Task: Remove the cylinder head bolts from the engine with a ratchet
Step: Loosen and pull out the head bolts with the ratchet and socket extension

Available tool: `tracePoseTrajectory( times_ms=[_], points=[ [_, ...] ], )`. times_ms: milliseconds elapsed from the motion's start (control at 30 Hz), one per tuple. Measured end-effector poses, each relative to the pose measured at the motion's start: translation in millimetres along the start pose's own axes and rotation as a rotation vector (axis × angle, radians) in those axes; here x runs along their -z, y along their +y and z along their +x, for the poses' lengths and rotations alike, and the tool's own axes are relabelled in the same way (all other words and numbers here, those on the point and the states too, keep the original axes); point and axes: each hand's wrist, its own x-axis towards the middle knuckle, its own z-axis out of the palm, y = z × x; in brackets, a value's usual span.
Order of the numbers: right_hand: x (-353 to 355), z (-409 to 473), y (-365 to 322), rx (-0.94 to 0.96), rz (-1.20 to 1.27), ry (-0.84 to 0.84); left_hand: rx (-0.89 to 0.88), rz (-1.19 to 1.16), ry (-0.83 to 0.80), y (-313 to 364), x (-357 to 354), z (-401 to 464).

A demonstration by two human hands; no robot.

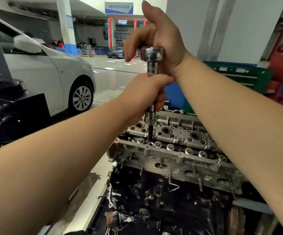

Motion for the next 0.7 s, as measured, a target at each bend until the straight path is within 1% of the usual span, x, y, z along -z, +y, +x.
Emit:
tracePoseTrajectory(
  times_ms=[33,67,100,133,167,200,233,267,333,400,467,500,533,600,633,700],
  points=[
    [0.0,-1.3,1.6,0.005,0.027,0.018,0.000,0.135,-0.008,5.6,7.1,-3.4],
    [-0.3,-2.9,4.1,0.009,0.068,0.042,-0.029,0.302,0.028,11.2,16.9,-6.6],
    [-1.3,-5.3,6.3,0.008,0.125,0.067,-0.112,0.482,0.121,16.5,29.6,-9.0],
    [-2.9,-8.0,8.5,0.009,0.195,0.098,-0.270,0.671,0.248,21.9,43.8,-10.7],
    [-4.6,-10.8,10.3,0.024,0.259,0.126,-0.465,0.845,0.344,29.1,56.1,-12.4],
    [-7.2,-13.4,11.6,0.047,0.318,0.148,-0.643,0.994,0.367,36.8,66.1,-12.2],
    [-9.7,-17.1,12.7,0.068,0.375,0.171,-0.756,1.108,0.323,44.4,74.1,-9.8],
    [-11.6,-21.7,14.2,0.071,0.434,0.195,-0.798,1.182,0.253,51.1,80.7,-4.0],
    [-16.1,-33.5,19.6,0.009,0.508,0.225,-0.760,1.250,0.117,63.2,88.8,10.4],
    [-22.6,-49.7,27.9,-0.119,0.504,0.211,-0.663,1.265,-0.019,70.2,92.3,21.5],
    [-29.6,-64.7,34.5,-0.215,0.502,0.174,-0.551,1.221,-0.100,72.9,94.9,28.2],
    [-32.5,-70.5,36.8,-0.237,0.479,0.162,-0.535,1.202,-0.114,73.3,94.8,29.3],
    [-35.1,-73.9,39.0,-0.239,0.450,0.158,-0.546,1.203,-0.111,74.0,93.2,29.9],
    [-39.5,-76.7,42.7,-0.219,0.448,0.171,-0.550,1.278,-0.065,75.5,85.9,27.4],
    [-42.4,-76.1,43.7,-0.220,0.474,0.200,-0.518,1.359,-0.006,75.5,80.8,24.0],
    [-47.6,-73.8,44.6,-0.225,0.481,0.286,-0.440,1.588,0.180,72.8,69.5,15.4]
  ],
)
